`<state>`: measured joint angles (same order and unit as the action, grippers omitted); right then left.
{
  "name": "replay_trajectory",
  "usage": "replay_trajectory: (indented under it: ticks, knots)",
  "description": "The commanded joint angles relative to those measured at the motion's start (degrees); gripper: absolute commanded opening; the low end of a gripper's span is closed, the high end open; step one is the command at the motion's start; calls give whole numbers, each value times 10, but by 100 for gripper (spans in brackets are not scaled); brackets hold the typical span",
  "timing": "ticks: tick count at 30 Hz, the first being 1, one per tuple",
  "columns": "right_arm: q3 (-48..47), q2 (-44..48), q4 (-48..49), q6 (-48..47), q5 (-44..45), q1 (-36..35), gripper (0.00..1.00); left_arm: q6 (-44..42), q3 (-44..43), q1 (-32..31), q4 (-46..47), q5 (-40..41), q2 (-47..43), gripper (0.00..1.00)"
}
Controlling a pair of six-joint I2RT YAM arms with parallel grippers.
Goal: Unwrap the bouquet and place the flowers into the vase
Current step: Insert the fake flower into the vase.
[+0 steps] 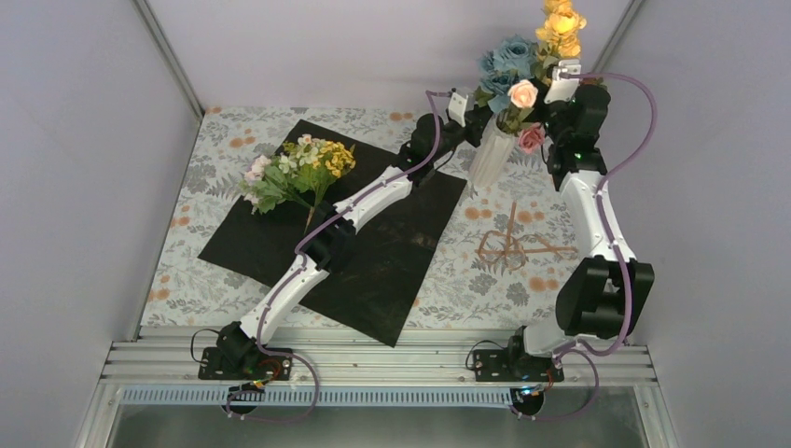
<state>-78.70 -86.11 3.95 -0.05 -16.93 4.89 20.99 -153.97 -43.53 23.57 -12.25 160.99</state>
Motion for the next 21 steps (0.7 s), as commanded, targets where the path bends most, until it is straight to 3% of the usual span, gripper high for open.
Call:
replay_trajectory:
  ticks: [1, 12, 21]
  knots:
    - [4, -27, 24, 17, -6, -3, 5, -7, -11, 4, -1, -11, -1, 2]
    - [-6, -69, 5, 33, -13, -5, 11, -3, -7, 10, -13, -23, -1, 3]
    - [-77, -56, -153, 85, 15, -5, 33, -13, -9, 16, -46, -45, -13, 5]
